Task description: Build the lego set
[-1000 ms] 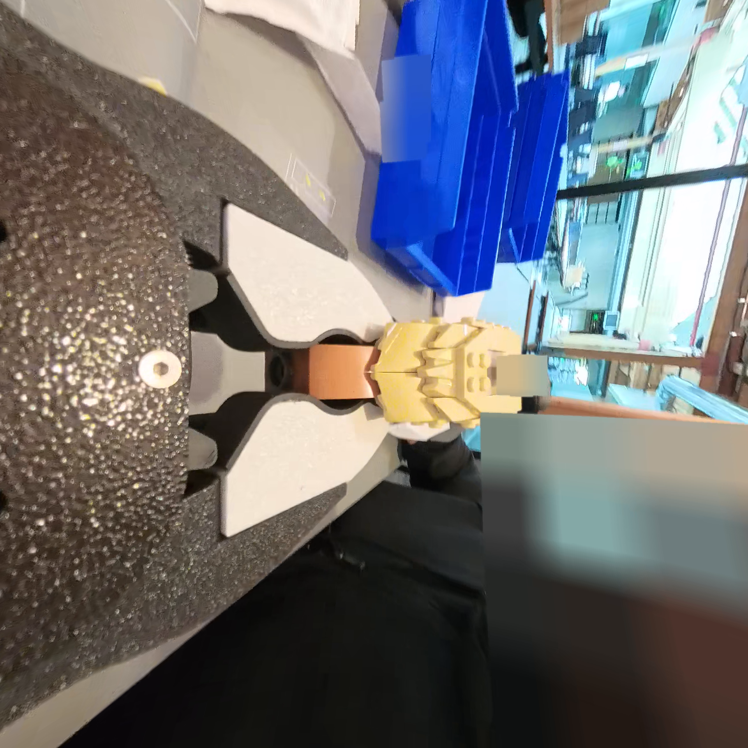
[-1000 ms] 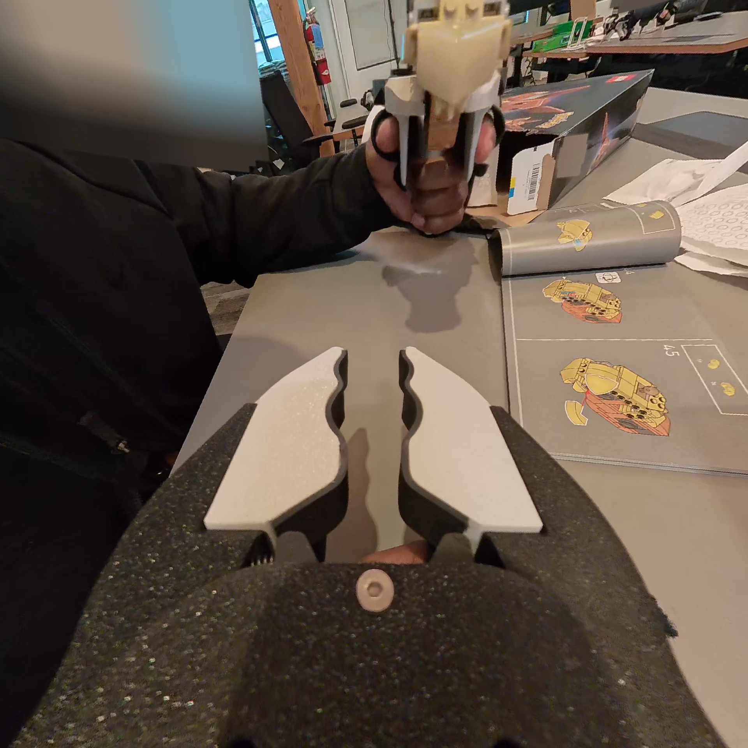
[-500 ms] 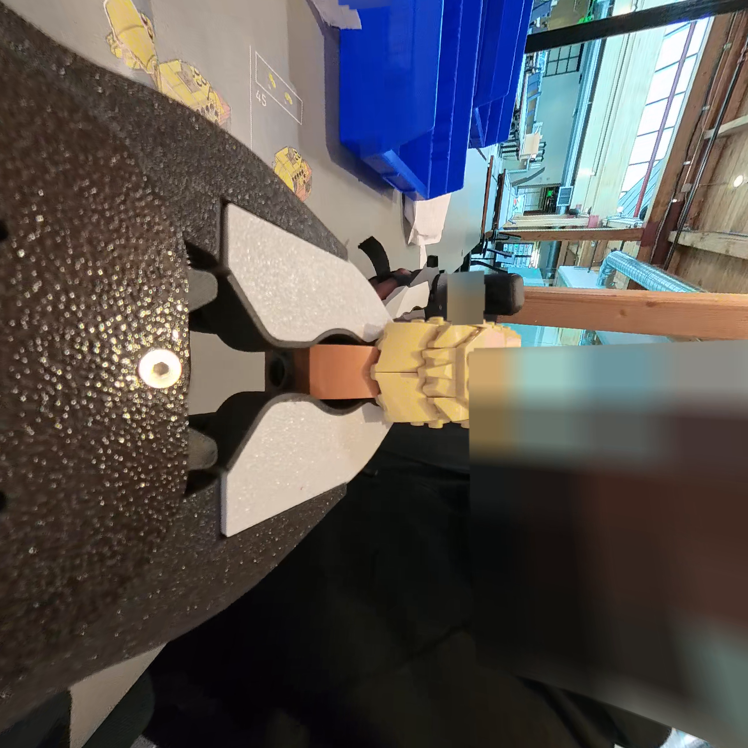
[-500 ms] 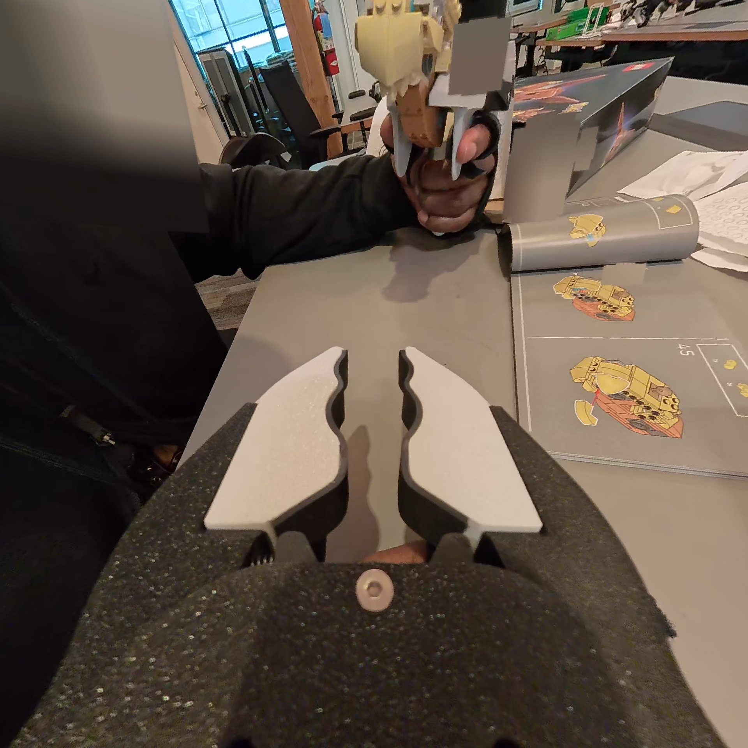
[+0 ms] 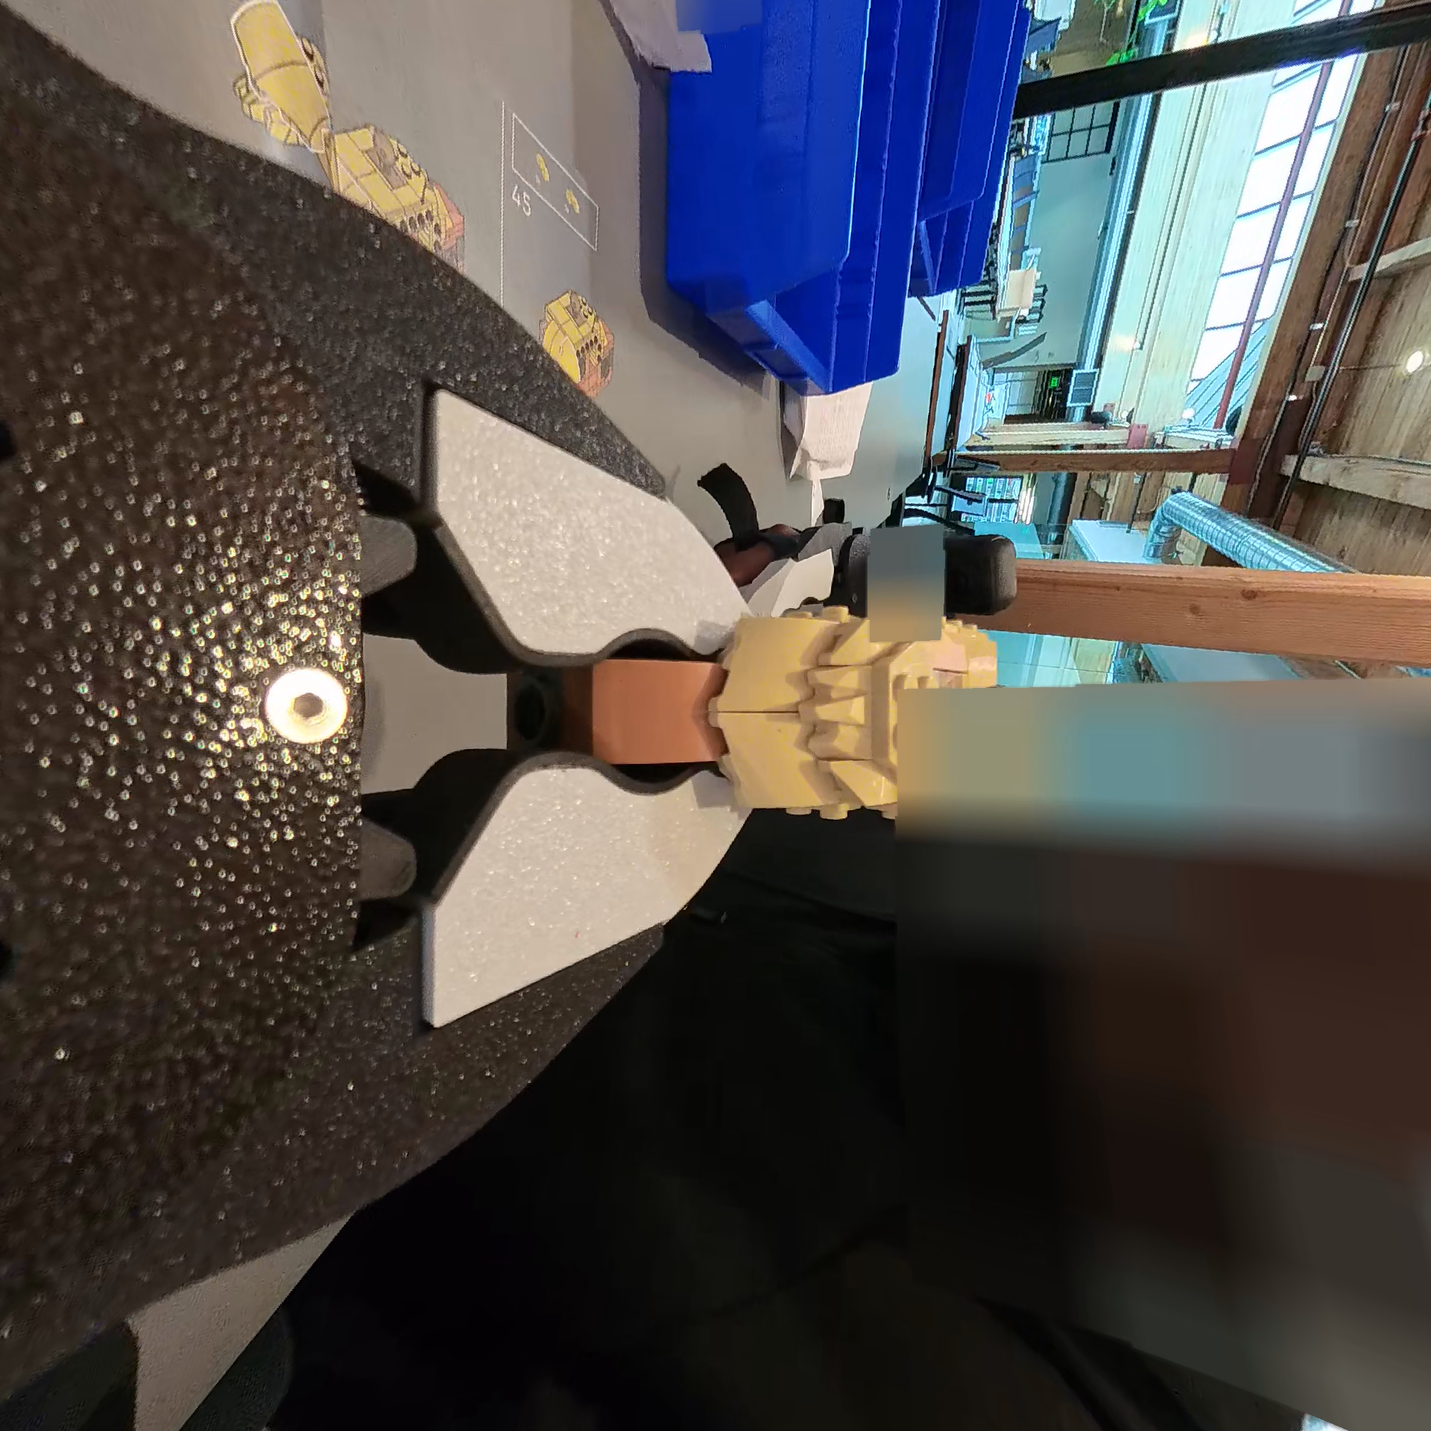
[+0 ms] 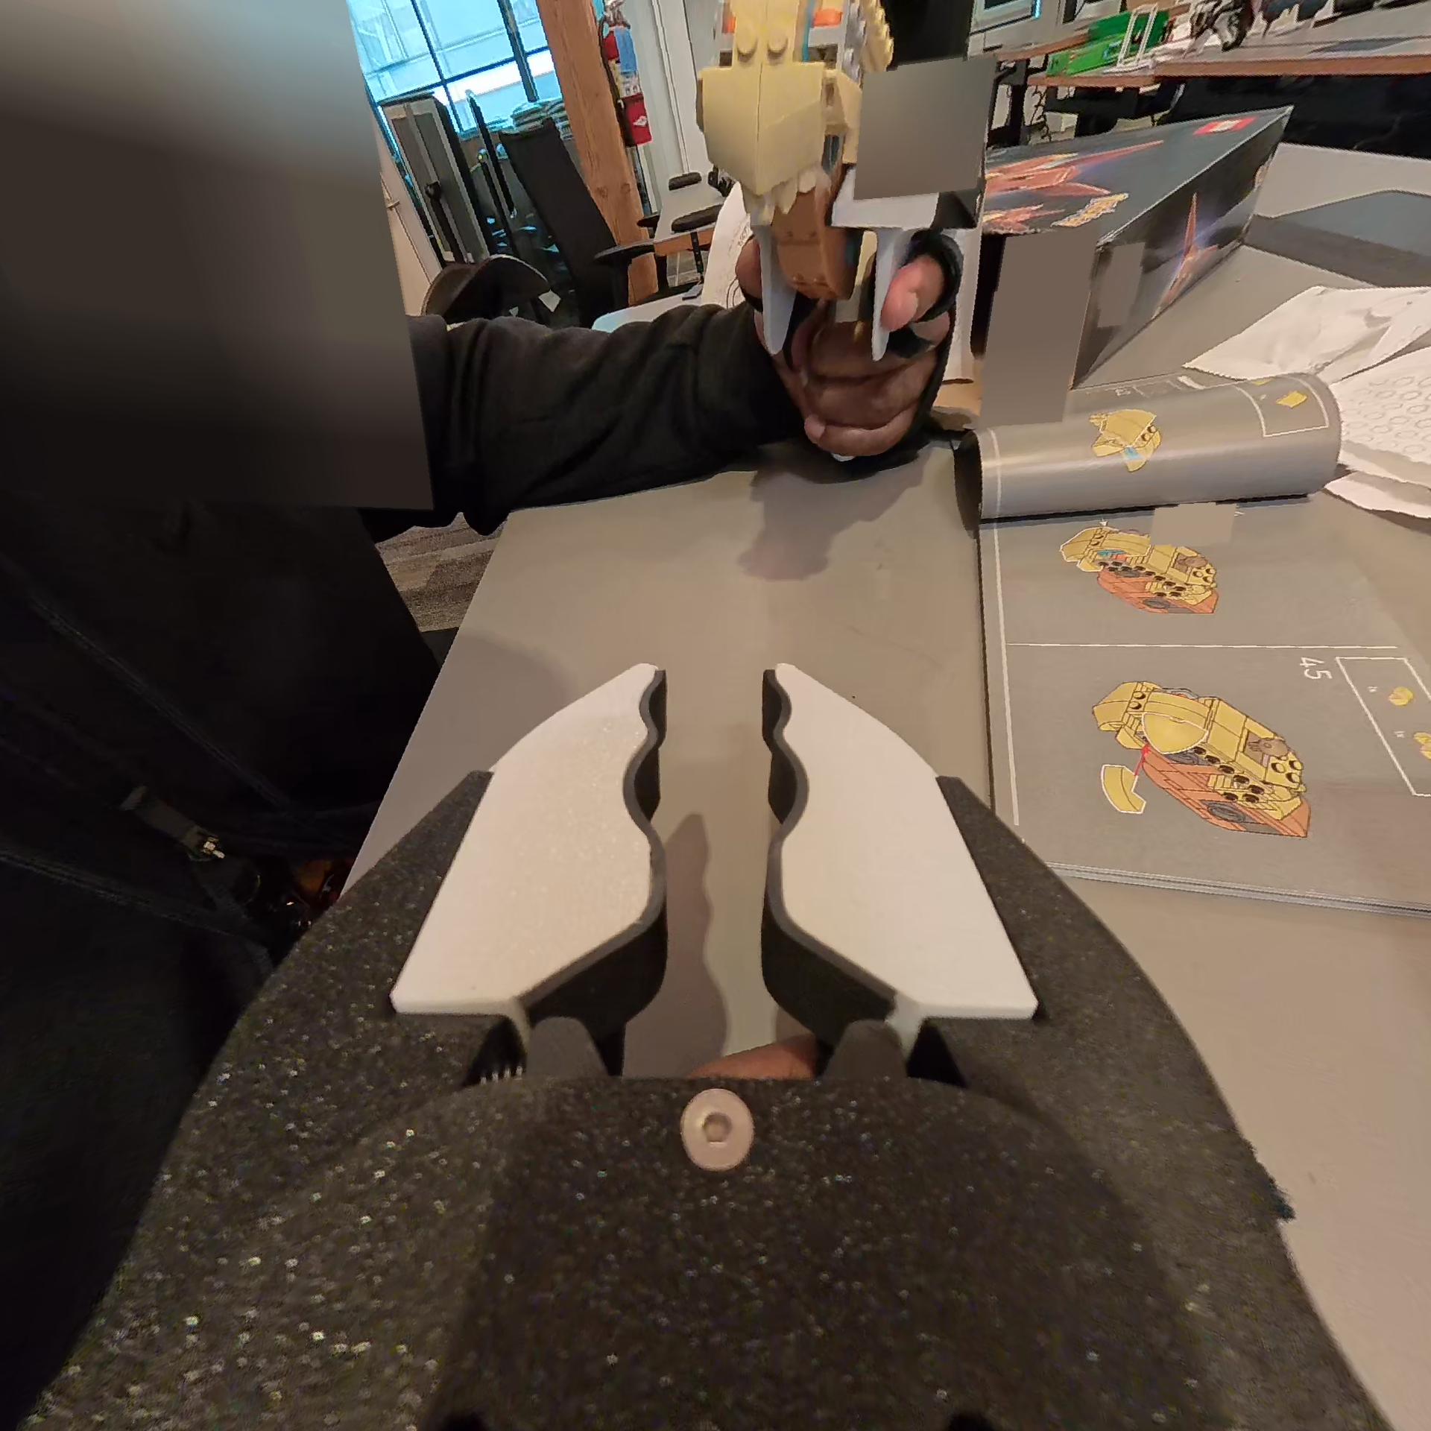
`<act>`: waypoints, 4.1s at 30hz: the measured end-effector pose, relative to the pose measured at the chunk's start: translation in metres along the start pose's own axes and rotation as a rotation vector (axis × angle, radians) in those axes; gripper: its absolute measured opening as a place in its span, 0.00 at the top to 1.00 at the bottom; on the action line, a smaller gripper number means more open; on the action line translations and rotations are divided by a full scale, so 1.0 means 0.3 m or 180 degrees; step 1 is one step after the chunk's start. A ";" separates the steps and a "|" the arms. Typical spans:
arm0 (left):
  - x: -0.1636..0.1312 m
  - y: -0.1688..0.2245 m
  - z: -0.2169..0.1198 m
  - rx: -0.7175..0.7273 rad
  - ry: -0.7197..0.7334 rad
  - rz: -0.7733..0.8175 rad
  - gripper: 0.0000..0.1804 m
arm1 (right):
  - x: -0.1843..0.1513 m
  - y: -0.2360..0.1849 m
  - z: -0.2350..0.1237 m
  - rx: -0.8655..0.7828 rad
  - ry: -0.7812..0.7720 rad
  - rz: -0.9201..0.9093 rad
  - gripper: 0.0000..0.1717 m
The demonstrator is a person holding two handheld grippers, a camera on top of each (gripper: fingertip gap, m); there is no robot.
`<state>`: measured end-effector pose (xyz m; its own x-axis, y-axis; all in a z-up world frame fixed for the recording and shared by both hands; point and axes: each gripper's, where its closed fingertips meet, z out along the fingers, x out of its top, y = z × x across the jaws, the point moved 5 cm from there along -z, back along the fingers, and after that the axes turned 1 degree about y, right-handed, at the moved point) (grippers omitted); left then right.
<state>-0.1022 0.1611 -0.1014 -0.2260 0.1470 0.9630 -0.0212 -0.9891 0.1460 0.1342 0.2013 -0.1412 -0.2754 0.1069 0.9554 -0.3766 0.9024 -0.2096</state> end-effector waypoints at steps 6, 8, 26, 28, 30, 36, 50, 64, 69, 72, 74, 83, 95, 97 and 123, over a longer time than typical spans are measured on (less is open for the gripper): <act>-0.006 -0.002 0.004 0.0019 0.0004 0.0025 0.90 | 0.000 0.001 0.000 0.0005 -0.0001 0.0011 0.86; -0.011 -0.005 0.008 0.0043 -0.0009 0.0039 0.90 | -0.001 0.000 0.000 0.0006 -0.0004 0.0010 0.86; -0.030 -0.024 0.029 0.0290 -0.0151 0.0264 0.90 | -0.001 -0.001 0.001 0.0021 -0.0009 0.0008 0.86; -0.031 -0.038 0.030 0.0415 -0.0175 0.0271 0.90 | -0.001 -0.001 0.001 0.0023 -0.0014 0.0010 0.86; -0.035 -0.050 0.035 0.0533 -0.0228 0.0285 0.90 | -0.001 0.000 0.001 0.0023 -0.0011 0.0017 0.86; -0.060 -0.089 0.060 0.0961 -0.0525 0.0315 0.90 | -0.002 0.002 0.003 0.0016 -0.0023 0.0038 0.86; -0.153 -0.072 0.103 0.1070 -0.1475 0.0483 0.90 | -0.001 0.004 0.001 -0.0004 -0.0005 0.0047 0.86; -0.221 -0.042 0.131 0.0788 -0.2028 0.0472 0.90 | 0.002 0.016 -0.007 0.0097 0.0049 0.0230 0.86; -0.224 -0.043 0.132 0.0797 -0.2057 0.0472 0.90 | 0.002 0.017 -0.008 0.0102 0.0057 0.0242 0.86; -0.227 -0.043 0.132 0.0805 -0.2073 0.0478 0.90 | 0.002 0.016 -0.007 0.0097 0.0051 0.0226 0.86; -0.226 -0.043 0.132 0.0807 -0.2070 0.0479 0.90 | 0.002 0.015 -0.007 0.0094 0.0046 0.0218 0.86; -0.229 -0.043 0.132 0.0817 -0.2084 0.0485 0.90 | 0.001 0.015 -0.006 0.0088 0.0034 0.0214 0.86; -0.229 -0.042 0.130 0.0813 -0.2084 0.0481 0.90 | 0.001 0.014 -0.006 0.0094 0.0028 0.0205 0.86; -0.229 -0.042 0.130 0.0811 -0.2083 0.0480 0.90 | 0.001 0.014 -0.006 0.0096 0.0028 0.0206 0.86; -0.231 -0.043 0.131 0.0812 -0.2099 0.0486 0.90 | -0.001 0.007 -0.001 0.0097 0.0011 0.0181 0.86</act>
<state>-0.0479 0.1642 -0.1612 0.4279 0.0641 0.9015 0.2101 -0.9772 -0.0302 0.1339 0.2033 -0.1420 -0.2941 0.1593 0.9424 -0.3871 0.8817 -0.2698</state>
